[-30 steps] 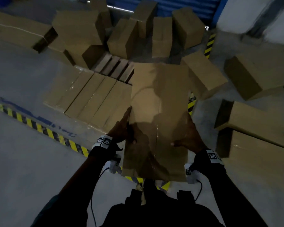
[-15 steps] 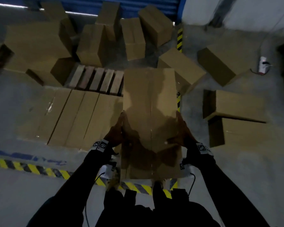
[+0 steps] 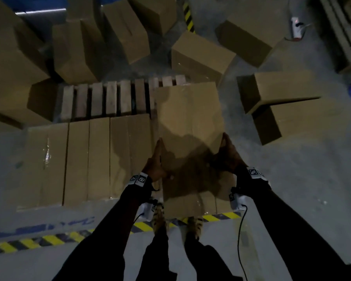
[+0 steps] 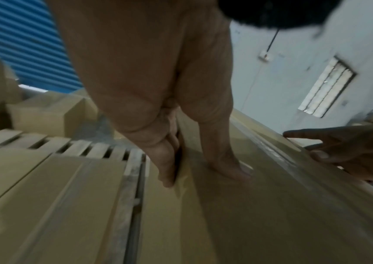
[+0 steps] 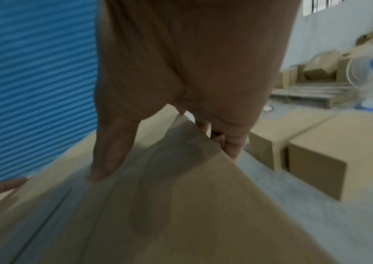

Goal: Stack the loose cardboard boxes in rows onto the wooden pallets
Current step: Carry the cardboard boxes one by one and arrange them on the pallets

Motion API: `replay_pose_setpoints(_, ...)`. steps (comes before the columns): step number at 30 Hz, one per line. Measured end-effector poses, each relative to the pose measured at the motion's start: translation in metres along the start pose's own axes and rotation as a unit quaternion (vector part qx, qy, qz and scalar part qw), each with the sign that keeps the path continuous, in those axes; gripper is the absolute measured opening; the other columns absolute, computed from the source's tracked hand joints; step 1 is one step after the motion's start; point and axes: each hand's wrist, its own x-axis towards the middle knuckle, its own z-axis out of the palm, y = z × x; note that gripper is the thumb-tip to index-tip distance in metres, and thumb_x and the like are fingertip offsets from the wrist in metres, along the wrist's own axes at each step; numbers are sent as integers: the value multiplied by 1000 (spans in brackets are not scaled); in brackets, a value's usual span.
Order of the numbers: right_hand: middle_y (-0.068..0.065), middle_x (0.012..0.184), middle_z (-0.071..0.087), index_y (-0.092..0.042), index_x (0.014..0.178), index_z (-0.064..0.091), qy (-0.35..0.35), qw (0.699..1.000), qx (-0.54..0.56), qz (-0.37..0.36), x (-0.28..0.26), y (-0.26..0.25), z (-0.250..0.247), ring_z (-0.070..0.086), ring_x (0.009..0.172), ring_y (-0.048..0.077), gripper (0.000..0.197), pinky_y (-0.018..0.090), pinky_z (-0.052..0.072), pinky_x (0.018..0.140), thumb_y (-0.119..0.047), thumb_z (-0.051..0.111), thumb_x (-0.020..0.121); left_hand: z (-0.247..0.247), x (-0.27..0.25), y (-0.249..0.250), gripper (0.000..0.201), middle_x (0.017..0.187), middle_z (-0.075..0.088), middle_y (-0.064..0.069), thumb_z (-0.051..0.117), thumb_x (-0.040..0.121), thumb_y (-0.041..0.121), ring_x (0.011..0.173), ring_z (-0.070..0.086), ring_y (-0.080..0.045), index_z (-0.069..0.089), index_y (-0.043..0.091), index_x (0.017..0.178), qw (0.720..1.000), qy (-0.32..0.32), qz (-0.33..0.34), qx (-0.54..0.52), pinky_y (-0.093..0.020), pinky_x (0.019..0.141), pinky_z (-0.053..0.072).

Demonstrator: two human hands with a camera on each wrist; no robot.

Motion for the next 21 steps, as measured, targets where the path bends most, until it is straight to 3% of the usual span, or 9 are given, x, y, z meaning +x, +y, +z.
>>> replay_pose_setpoints(2, 12, 135, 49, -15, 148, 30, 11, 1000, -13, -2, 5, 7, 17, 51, 120, 31, 114, 38, 48, 95, -39, 92, 56, 5, 8, -15, 149, 150, 41, -11, 90, 56, -1, 131, 47, -31, -15, 57, 144, 1000, 10, -20, -1, -48, 91, 55)
replay_pose_setpoints(4, 17, 143, 45, -16, 154, 18, -14, 1000, 18, 1, 14, 17, 37, 49, 124, 35, 128, 47, 46, 101, -42, 92, 54, 10, 20, -32, 142, 149, 43, -11, 83, 63, -7, 127, 50, -32, -15, 53, 147, 999, 20, -33, -2, -45, 88, 57)
replay_pose_setpoints(7, 11, 159, 25, -25, 156, 9, -46, 998, 52, -5, 36, 33, 67, 42, 133, 25, 121, 44, 36, 112, -56, 83, 65, 14, 47, -64, 133, 148, 43, -14, 79, 68, -4, 125, 52, -36, -13, 49, 149, 999, 32, -35, 9, -47, 87, 56)
replay_pose_setpoints(11, 13, 155, 30, -21, 157, 1, -23, 998, 60, 3, 84, 54, 108, 39, 135, 31, 139, 37, 40, 105, -39, 95, 55, 23, 81, -109, 135, 148, 43, -12, 83, 58, 10, 131, 46, -34, -8, 44, 151, 997, 49, -47, -22, -52, 96, 51)
replay_pose_setpoints(12, 13, 154, 34, -21, 157, 7, -42, 997, 57, -19, 91, 59, 115, 43, 132, 30, 137, 39, 43, 103, -44, 94, 54, 25, 88, -118, 135, 146, 44, -11, 84, 59, 10, 130, 47, -33, -8, 43, 152, 997, 55, -46, -19, -51, 96, 51)
replay_pose_setpoints(14, 10, 154, 37, -23, 154, 24, -19, 995, 28, -92, 121, 92, 141, 47, 132, 25, 132, 44, 46, 103, -74, 82, 48, 32, 103, -138, 139, 143, 49, -11, 85, 56, 15, 125, 52, -32, -13, 46, 150, 997, 60, -50, -12, -51, 92, 54)
replay_pose_setpoints(16, 5, 157, 33, -27, 153, 28, -31, 990, 92, -105, 146, 112, 167, 38, 140, 23, 131, 47, 35, 114, -87, 71, 45, 38, 117, -156, 140, 138, 52, -7, 85, 56, 19, 118, 55, -28, -17, 49, 147, 995, 75, -58, -14, -48, 89, 55)
replay_pose_setpoints(19, 4, 162, 18, -22, 157, 7, 8, 996, 64, -67, 151, 96, 187, 20, 146, 25, 135, 49, 24, 117, -55, 90, 56, 50, 147, -182, 125, 133, 48, 5, 78, 78, 12, 105, 56, -16, -20, 41, 149, 994, 94, -48, -10, -31, 80, 54)
replay_pose_setpoints(21, 4, 162, 15, -22, 157, 1, 23, 996, 66, -56, 162, 104, 206, 19, 147, 30, 141, 52, 25, 115, -48, 93, 54, 56, 172, -200, 115, 127, 56, -2, 73, 84, 10, 93, 62, -14, -18, 36, 151, 994, 103, -35, 1, -26, 68, 55)
